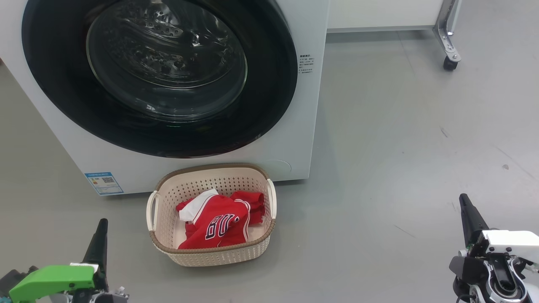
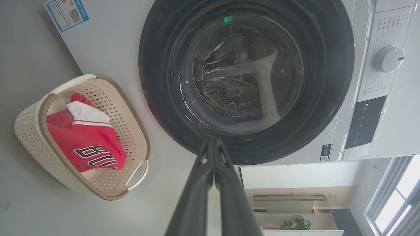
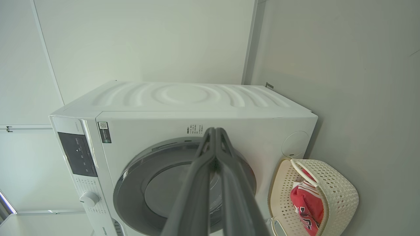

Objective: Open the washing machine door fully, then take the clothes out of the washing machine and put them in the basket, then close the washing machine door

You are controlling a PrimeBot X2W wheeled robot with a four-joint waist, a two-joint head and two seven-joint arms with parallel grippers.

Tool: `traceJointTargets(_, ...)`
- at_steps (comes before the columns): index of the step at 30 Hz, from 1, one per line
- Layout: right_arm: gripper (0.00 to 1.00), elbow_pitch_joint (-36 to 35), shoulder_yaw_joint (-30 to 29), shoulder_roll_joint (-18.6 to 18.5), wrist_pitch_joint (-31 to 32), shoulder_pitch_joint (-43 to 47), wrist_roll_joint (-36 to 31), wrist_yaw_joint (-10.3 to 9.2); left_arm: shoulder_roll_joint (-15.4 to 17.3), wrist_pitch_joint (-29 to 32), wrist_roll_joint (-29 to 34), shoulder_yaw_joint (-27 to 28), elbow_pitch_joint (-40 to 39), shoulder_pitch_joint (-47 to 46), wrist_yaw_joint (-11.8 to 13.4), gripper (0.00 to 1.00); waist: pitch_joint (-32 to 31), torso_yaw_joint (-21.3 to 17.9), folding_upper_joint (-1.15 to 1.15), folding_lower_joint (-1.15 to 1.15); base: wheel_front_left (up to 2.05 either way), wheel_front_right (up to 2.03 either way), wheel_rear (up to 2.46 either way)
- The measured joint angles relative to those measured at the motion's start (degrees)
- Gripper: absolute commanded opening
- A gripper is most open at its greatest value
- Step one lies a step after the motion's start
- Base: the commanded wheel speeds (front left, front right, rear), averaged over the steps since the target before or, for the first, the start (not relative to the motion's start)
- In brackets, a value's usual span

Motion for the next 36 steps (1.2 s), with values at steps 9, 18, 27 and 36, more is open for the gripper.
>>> traceJointTargets(9, 0.00, 0.1, 0.0, 0.0, 0.0, 0.0, 0.0, 0.15, 0.0, 0.0, 0.0, 0.1, 0.2, 0.0, -0.4, 0.00, 0.0, 0.0, 0.00, 0.00, 0.00, 0.00, 0.00)
traceJointTargets(18, 0.00, 0.3, -0.1, 0.1, 0.0, 0.0, 0.0, 0.15, 0.0, 0.1, 0.0, 0.1, 0.3, -0.1, -0.4, 0.00, 0.0, 0.0, 0.00, 0.00, 0.00, 0.00, 0.00)
traceJointTargets(27, 0.00, 0.3, -0.2, 0.1, 0.0, 0.0, 0.0, 0.16, 0.0, 0.1, 0.0, 0.2, 0.5, -0.2, -0.4, 0.00, 0.0, 0.0, 0.00, 0.00, 0.00, 0.00, 0.00)
traceJointTargets(36, 0.00, 0.4, -0.2, 0.2, 0.0, 0.0, 0.0, 0.16, 0.0, 0.3, 0.0, 0.2, 0.6, -0.3, -0.4, 0.00, 0.0, 0.0, 0.00, 0.00, 0.00, 0.00, 0.00)
